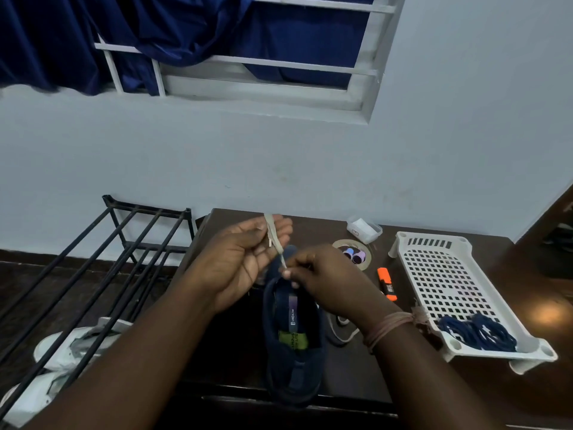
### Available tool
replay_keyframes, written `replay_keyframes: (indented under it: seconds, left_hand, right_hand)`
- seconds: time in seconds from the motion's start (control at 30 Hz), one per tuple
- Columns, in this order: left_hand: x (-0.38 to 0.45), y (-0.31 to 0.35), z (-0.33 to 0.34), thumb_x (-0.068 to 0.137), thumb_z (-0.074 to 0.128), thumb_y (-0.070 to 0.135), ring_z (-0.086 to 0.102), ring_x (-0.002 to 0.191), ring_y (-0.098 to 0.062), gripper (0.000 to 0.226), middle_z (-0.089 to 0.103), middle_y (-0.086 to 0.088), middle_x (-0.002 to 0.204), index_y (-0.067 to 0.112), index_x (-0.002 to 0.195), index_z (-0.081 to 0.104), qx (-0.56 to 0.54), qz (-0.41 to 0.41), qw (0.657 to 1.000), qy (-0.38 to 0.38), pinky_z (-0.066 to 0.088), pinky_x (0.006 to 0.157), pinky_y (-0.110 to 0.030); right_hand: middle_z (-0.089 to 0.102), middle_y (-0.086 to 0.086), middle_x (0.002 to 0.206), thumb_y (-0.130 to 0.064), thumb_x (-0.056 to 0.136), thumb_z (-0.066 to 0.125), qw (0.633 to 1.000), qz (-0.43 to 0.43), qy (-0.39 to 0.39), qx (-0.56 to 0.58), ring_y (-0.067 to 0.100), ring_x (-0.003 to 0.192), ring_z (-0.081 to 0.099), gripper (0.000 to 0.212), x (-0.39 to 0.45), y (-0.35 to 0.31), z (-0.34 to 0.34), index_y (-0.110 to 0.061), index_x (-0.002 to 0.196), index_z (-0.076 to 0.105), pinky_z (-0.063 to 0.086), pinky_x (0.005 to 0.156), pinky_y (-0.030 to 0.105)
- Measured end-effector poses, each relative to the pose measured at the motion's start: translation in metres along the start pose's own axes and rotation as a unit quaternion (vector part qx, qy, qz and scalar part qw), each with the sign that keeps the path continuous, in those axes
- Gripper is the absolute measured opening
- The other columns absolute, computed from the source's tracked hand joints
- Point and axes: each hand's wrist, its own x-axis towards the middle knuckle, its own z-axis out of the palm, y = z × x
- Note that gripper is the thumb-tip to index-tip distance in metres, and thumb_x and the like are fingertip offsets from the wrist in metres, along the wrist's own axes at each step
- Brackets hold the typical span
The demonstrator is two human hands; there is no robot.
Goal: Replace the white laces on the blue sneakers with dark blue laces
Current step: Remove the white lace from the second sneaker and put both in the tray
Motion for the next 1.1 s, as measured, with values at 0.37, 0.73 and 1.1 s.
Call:
replay_keyframes:
  seconds: [0.37, 0.73, 1.1]
  left_hand:
    - [-0.001, -0.022, -0.005, 0.106, 0.048, 0.021, 0.064, 0.072, -0.012, 0.03, 0.072, -0.002, 0.08, 0.006, 0.098, 0.072, 0.499, 0.014, 0.866, -0.04, 0.056, 0.073, -0.03]
    - [0.002, -0.007, 0.0, 0.1, 0.049, 0.0, 0.072, 0.099, -0.018, 0.025, 0.072, -0.016, 0.113, -0.006, 0.122, 0.062, 0.085, 0.007, 0.996, 0.031, 0.059, 0.085, -0.024]
    - [-0.009, -0.012, 0.005, 0.105, 0.05, 0.021, 0.059, 0.068, -0.008, 0.03, 0.069, -0.004, 0.079, 0.001, 0.103, 0.072, 0.456, -0.014, 0.888, -0.063, 0.05, 0.066, -0.02]
  right_hand:
    - [0.07, -0.008, 0.072, -0.016, 0.086, 0.068, 0.99, 0.001, 0.139, 0.033, 0.003, 0.071, 0.064, 0.012, -0.001, -0.001, -0.012, -0.02, 0.076, 0.072, 0.048, 0.065, 0.02]
    - [0.06, -0.004, 0.059, -0.022, 0.092, 0.066, 0.999, 0.05, -0.019, -0.003, -0.001, 0.051, 0.05, 0.029, 0.0, 0.009, 0.004, -0.01, 0.066, 0.063, 0.037, 0.052, 0.013]
    - [0.072, -0.011, 0.077, -0.017, 0.087, 0.069, 0.99, 0.002, 0.138, 0.031, 0.002, 0.077, 0.065, 0.011, -0.002, -0.006, -0.021, -0.022, 0.078, 0.074, 0.051, 0.071, 0.022]
